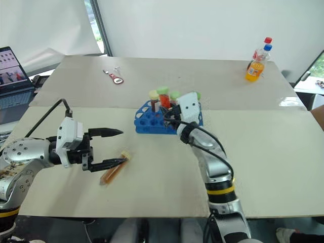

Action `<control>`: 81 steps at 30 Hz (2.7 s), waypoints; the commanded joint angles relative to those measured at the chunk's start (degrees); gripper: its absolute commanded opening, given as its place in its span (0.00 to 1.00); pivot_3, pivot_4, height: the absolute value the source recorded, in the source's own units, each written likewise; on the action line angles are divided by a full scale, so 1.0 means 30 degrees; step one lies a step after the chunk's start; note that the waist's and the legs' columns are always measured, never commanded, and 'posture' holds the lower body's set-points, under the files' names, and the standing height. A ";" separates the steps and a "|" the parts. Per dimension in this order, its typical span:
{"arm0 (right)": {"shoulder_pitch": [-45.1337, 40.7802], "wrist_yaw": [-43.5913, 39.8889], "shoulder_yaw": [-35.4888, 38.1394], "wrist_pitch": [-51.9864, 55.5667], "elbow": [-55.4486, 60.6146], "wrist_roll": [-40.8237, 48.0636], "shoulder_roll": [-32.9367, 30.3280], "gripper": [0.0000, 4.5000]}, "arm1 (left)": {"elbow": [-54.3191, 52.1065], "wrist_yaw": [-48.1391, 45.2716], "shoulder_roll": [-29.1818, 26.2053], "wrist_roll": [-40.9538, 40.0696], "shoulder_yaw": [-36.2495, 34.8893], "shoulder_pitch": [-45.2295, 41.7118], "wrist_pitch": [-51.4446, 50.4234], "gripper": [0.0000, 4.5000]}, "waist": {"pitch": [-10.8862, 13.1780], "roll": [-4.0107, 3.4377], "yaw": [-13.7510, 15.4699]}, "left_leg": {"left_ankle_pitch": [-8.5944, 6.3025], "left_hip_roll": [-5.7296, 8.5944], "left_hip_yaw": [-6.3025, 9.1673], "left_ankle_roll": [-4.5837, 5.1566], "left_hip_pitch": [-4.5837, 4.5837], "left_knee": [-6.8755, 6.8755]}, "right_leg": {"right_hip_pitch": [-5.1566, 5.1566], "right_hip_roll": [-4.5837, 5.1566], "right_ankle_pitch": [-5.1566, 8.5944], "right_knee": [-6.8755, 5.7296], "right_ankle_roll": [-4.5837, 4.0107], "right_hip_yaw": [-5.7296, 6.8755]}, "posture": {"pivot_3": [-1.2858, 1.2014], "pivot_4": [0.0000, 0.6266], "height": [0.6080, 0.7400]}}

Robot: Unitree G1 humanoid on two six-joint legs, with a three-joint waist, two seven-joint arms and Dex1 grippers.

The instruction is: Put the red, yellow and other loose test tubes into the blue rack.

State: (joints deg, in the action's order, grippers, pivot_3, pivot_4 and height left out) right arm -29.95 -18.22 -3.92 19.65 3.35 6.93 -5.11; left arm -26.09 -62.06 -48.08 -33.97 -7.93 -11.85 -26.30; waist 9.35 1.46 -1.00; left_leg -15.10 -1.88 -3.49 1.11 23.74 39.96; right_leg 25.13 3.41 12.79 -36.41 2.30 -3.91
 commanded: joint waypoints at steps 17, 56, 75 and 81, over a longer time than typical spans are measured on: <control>0.0196 0.2665 0.0388 -0.5488 -0.3668 -0.1362 0.1285 0.22 | -0.1012 0.1700 0.0075 -0.1476 0.0137 -0.1270 -0.2679 1.00 | 0.0000 0.0000 -0.0122 | 0.0005 -0.0001 0.0016 -0.0008 -0.0020 0.0002 | 0.0001 0.0000 0.0003 -0.0124 -0.0004 -0.0003 | 0.52 0.24 0.95; 0.2461 -1.4437 0.2881 0.5283 0.8273 1.0888 -1.4308 0.99 | -0.1212 0.2048 -0.7531 -0.1666 0.3670 -0.7894 -1.3854 1.00 | 0.0045 0.0047 -0.0353 | 0.0002 0.0005 0.0046 0.0002 -0.0071 -0.0006 | -0.0022 -0.0012 0.0042 -0.0064 -0.0012 -0.0020 | 0.52 0.24 0.95; 0.2336 -1.6975 0.2939 0.6612 0.9406 1.2805 -1.7174 0.99 | -0.2322 0.9354 -0.1890 -0.0275 0.6696 -0.6447 -1.9581 1.00 | 0.0073 0.0120 0.0287 | -0.0006 0.0015 0.0069 0.0015 -0.0049 0.0087 | -0.0038 -0.0011 0.0070 -0.0112 -0.0021 -0.0023 | 0.52 0.24 0.95; 0.2185 -1.7351 0.3042 0.6719 0.9436 1.3005 -1.7637 1.00 | -0.0885 1.0019 -0.0807 0.0330 0.7269 -0.6442 -1.9387 0.94 | 0.0073 0.0124 0.0349 | -0.0006 0.0017 0.0069 0.0014 -0.0051 0.0092 | -0.0039 -0.0010 0.0070 -0.0114 -0.0022 -0.0022 | 0.52 0.24 0.95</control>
State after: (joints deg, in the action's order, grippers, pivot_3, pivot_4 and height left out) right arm -22.78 -69.71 3.41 39.43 30.44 44.36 -57.00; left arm -29.33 -32.54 -50.73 -33.96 13.50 -30.73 -85.05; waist 9.57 1.83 0.05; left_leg -15.12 -1.82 -3.29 1.15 23.58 40.23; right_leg 25.01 3.39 12.99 -36.75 2.23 -3.98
